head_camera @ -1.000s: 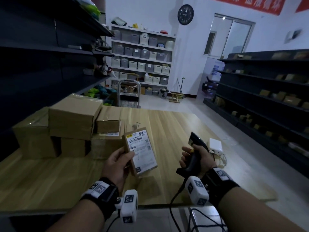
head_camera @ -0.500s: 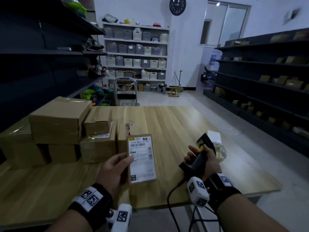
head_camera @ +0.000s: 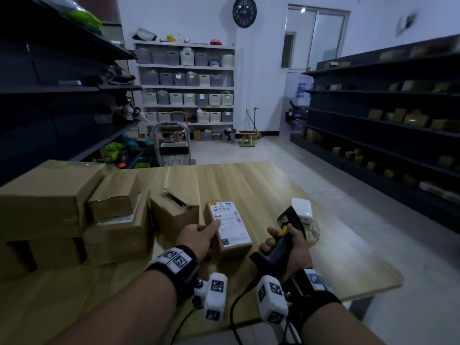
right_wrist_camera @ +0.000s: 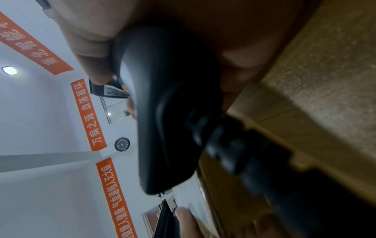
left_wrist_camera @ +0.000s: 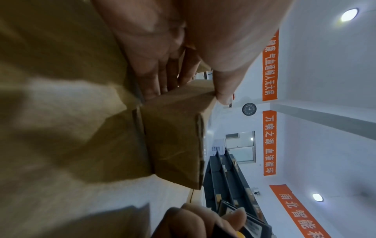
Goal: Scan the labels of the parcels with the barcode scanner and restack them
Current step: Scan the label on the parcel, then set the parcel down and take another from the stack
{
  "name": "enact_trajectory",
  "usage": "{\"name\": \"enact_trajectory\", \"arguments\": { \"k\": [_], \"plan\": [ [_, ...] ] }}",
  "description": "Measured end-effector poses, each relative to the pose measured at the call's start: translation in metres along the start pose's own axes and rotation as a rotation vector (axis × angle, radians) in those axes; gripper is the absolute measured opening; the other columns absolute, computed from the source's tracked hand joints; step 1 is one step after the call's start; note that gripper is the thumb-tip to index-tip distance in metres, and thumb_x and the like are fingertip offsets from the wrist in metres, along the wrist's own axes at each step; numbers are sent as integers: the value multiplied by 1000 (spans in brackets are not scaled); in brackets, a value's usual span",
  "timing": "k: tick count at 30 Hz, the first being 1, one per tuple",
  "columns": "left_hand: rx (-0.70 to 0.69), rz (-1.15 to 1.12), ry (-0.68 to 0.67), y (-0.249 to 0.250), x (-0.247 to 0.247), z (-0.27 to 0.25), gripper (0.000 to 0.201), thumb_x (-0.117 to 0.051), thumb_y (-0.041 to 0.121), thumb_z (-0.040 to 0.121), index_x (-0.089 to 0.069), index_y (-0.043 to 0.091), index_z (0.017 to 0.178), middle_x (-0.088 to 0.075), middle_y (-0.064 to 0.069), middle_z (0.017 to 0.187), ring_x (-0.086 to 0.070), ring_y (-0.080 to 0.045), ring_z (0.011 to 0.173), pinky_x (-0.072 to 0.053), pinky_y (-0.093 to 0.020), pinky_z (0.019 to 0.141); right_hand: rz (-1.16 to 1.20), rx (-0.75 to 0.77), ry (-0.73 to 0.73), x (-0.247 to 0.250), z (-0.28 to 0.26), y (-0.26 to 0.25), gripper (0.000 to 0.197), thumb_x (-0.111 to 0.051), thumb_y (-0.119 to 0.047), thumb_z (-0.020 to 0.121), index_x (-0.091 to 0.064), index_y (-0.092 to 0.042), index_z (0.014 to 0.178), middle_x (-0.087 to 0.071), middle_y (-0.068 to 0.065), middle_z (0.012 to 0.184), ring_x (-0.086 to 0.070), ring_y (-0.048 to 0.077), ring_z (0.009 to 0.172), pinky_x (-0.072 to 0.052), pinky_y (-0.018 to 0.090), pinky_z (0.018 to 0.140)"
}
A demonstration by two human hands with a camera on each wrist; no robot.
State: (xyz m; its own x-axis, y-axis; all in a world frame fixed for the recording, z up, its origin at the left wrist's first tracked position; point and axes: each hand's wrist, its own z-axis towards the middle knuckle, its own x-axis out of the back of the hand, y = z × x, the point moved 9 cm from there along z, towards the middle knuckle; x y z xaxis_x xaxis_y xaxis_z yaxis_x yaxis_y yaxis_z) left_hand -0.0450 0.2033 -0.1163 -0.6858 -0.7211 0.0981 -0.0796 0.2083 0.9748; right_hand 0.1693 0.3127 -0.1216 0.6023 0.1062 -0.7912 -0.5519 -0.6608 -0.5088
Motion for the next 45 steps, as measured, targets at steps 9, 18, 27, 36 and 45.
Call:
{"name": "enact_trajectory", "arguments": {
  "k": [9,18,27,36,45],
  "plan": [
    [2,156,-14,19,-46,27,54,-82,58,91,-82,5,98,-85,-13,88,-84,-35,83,-70,-55,83,55,-74,-37,-2,1,5,44,-63,-48,95,-62,-4,95,-44,7,65,-43,22,55,-37,32,60],
    [-68,290,31,25,-40,23,56,-77,58,95,-80,5,79,-84,-13,84,-82,-34,85,-67,-46,87,22,-79,-28,1,-2,7,45,-71,-49,91,-71,-6,106,-65,11,77,-60,26,71,-47,38,71],
    [-297,406,31,66,-39,-13,23,-75,45,96,-78,24,86,-80,7,84,-77,-19,85,-65,-42,87,36,-88,-52,-7,2,11,43,-62,-50,99,-64,-7,106,-72,22,119,-62,43,122,-47,59,109],
    [-380,766,336,138,17,-28,52,-75,50,97,-65,22,140,-63,-5,147,-59,-28,136,-51,-47,114,26,-97,-77,-10,-7,9,41,-61,-47,101,-64,-7,109,-72,22,119,-62,41,120,-52,56,93],
    [-242,1003,258,94,27,-18,59,-81,59,87,-65,22,131,-60,-4,143,-55,-29,135,-50,-48,115,15,-108,-98,-10,-6,11,41,-65,-46,99,-65,-7,112,-73,22,122,-65,40,118,-54,55,90]
  ]
}}
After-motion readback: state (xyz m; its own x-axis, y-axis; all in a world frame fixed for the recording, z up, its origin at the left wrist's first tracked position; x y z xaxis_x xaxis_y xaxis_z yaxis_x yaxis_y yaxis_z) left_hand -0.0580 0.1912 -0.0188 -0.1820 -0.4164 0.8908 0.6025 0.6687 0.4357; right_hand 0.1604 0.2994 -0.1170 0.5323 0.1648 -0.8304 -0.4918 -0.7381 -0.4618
